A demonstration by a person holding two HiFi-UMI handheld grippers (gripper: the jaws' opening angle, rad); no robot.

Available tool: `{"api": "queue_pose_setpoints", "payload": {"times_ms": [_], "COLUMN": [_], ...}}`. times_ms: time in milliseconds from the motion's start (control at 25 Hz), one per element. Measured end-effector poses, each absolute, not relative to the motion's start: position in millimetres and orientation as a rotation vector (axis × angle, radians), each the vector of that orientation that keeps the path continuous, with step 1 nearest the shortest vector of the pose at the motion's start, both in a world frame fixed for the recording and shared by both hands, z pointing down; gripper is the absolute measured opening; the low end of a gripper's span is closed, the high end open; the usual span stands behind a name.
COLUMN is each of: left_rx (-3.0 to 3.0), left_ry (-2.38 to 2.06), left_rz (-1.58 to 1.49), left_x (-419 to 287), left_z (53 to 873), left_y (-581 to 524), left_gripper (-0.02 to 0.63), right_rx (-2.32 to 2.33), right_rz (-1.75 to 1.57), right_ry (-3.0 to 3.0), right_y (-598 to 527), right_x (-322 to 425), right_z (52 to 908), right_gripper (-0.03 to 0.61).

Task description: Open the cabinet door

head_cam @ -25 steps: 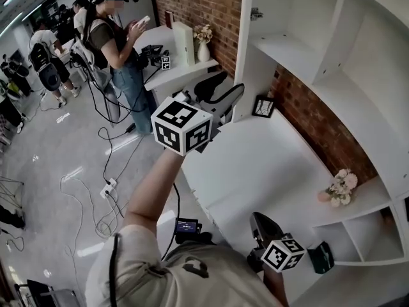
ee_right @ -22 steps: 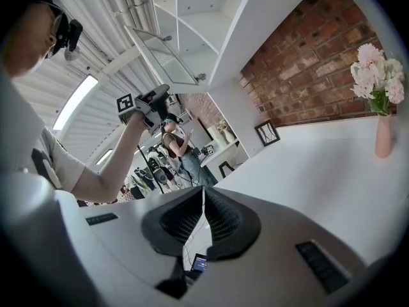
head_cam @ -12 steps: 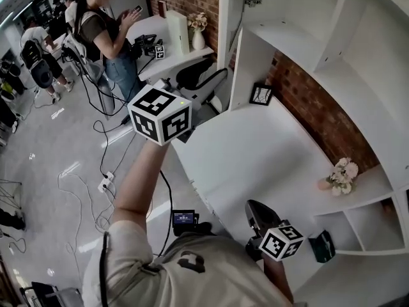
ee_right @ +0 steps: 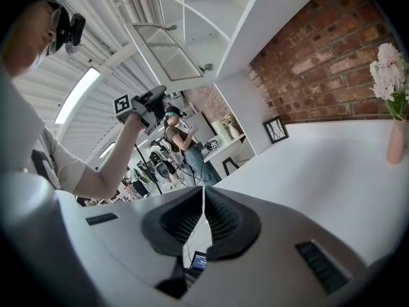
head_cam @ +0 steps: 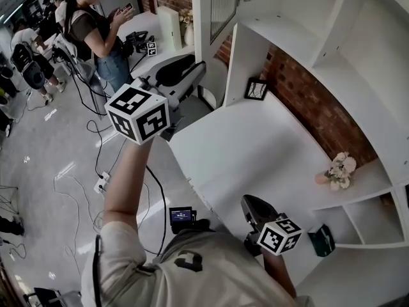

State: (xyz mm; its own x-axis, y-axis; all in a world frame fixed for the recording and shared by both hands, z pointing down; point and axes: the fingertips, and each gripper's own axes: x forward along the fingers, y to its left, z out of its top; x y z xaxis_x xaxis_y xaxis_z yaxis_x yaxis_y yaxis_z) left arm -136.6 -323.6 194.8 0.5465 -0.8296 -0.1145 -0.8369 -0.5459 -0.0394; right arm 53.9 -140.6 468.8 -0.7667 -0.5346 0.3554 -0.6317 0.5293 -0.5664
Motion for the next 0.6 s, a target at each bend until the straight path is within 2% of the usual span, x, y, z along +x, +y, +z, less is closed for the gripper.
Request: {"api": "queue_pose_setpoints", "payload": {"times_ms": [280, 600], "left_rx": [-2.665, -2.654], "left_ry": [1.465, 1.486], "left_rz": [0.158, 0.168], "left_x": [-156, -178], "left_z": [193, 193], "left_y": [-324, -328], "left_gripper": [0.091, 0.083], "right_rx": [1.017, 1.006], "right_rz": [1.049, 1.027], "right_ry": [-2.609, -2.591], "right_y": [-147, -152], "right_x": [53, 46], "right_z": [469, 469], "right_gripper": [0.032, 0.032]}}
